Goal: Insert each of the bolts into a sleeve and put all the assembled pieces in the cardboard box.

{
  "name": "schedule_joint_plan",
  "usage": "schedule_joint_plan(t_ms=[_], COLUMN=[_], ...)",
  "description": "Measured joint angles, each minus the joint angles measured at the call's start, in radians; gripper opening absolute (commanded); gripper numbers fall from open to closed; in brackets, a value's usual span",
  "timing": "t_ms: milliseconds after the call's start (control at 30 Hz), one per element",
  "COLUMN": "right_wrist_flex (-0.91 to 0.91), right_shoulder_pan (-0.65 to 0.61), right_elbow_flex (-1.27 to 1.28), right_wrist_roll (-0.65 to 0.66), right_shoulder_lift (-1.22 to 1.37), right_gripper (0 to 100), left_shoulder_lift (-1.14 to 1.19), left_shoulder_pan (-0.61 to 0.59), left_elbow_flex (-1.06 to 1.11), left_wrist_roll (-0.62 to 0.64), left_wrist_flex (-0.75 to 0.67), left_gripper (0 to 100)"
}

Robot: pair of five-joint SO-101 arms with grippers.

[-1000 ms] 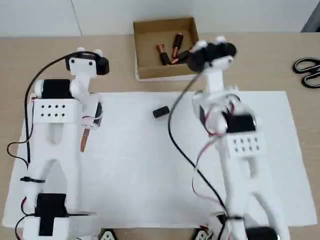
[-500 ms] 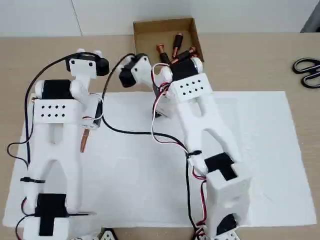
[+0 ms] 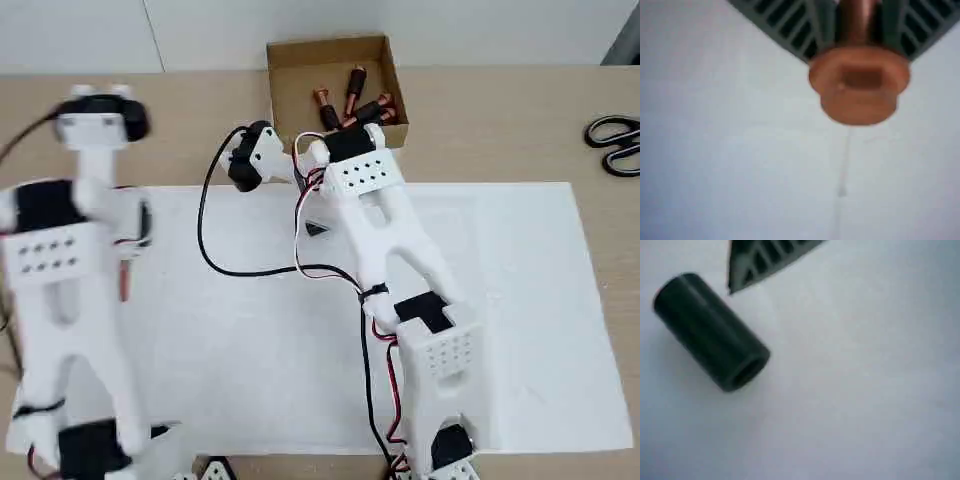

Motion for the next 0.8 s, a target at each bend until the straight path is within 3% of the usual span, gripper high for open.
schedule_joint_plan(t_ms=[200, 367, 800], right_wrist_flex=[-0.023, -0.017, 0.058], right_shoulder_pan=[-0.020, -0.046, -0.058], right_elbow_flex=[0.000, 0.000, 0.000], right_wrist_roll=[0.054, 0.132, 0.278], right_shoulder_lift=[0.046, 0.058, 0.058], right_gripper=[18.8, 18.8, 18.7], left_shoulder_lift=[-0.140, -0.222, -0.359], left_shoulder_pan=[-0.270, -0.411, -0.476], left_elbow_flex=[0.000, 0.000, 0.127], left_wrist_roll=[0.002, 0.002, 0.002], left_wrist_flex=[0.000, 0.000, 0.000], left_gripper=[0, 0, 0])
